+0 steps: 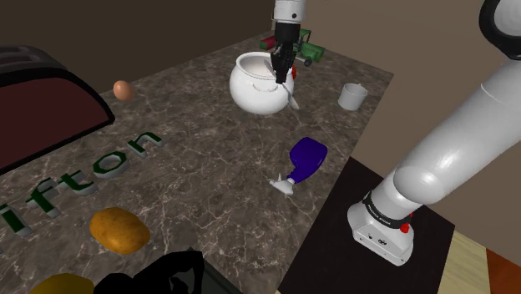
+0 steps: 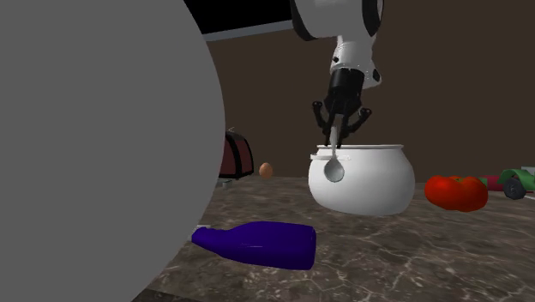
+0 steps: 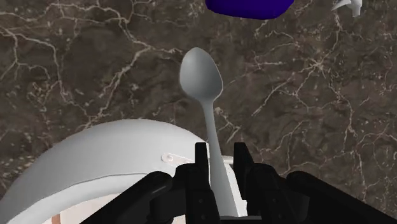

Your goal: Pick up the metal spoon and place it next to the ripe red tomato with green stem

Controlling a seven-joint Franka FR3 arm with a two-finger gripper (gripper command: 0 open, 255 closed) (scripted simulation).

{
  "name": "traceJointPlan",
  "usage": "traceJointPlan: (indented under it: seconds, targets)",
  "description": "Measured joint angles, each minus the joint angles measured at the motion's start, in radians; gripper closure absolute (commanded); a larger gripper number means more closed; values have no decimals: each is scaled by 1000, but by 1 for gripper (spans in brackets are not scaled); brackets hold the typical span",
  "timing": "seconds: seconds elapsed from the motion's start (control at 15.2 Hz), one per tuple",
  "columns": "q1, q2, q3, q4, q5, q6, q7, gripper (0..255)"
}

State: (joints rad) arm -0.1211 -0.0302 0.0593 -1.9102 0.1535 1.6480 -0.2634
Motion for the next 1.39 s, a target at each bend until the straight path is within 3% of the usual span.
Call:
traceJointPlan:
  seconds: [0.26,0.99,1.39]
  targets:
    - [-49,-33,-51,-50,-54,58,-94,255]
    - [-177,-19,-192,-30,-116,40,-346,255]
    - [-189,-8,-205,-79,-120,97,-374,255]
